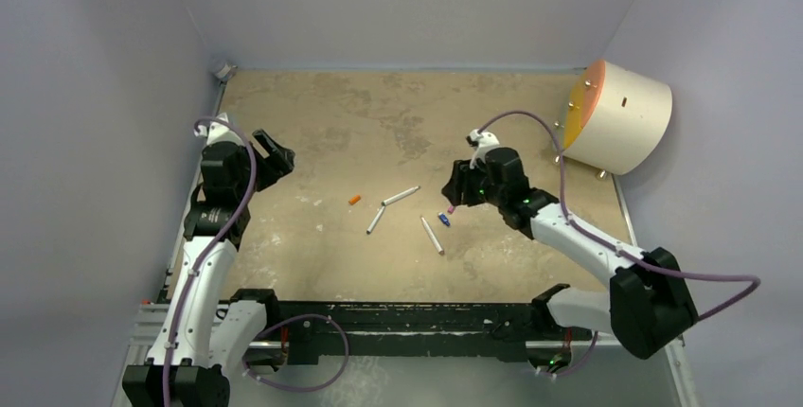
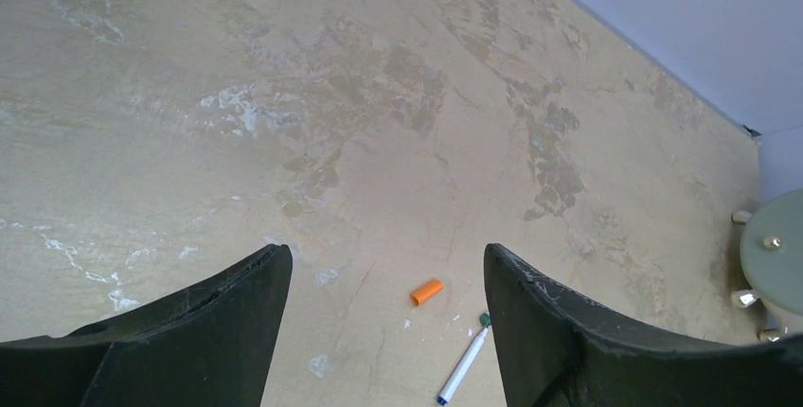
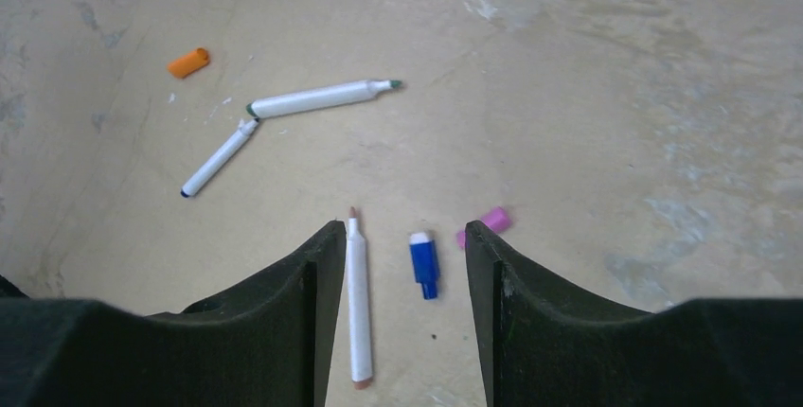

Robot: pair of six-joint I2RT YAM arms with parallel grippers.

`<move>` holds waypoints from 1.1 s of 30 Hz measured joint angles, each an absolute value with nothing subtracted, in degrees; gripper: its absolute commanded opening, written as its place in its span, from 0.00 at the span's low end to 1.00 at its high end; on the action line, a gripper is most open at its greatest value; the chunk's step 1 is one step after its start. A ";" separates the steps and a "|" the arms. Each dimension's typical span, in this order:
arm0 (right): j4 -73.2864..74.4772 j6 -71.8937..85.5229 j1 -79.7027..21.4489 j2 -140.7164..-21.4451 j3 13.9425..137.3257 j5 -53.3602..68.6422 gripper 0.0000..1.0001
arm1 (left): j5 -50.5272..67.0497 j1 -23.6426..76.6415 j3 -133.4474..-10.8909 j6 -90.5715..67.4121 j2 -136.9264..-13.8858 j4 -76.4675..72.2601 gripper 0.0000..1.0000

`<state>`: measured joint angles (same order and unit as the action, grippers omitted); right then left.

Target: Insert the pens into the pen caps

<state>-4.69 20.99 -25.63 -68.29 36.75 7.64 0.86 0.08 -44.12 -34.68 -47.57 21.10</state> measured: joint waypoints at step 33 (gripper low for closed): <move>2.81 30.20 -52.18 -87.24 43.27 -18.68 0.43 | 1.83 0.08 -43.27 -35.97 -45.67 20.69 0.73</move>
<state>2.81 30.20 -52.18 -87.24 43.27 -18.68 1.83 0.08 -43.27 -35.97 -45.67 20.69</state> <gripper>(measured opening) 0.456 0.734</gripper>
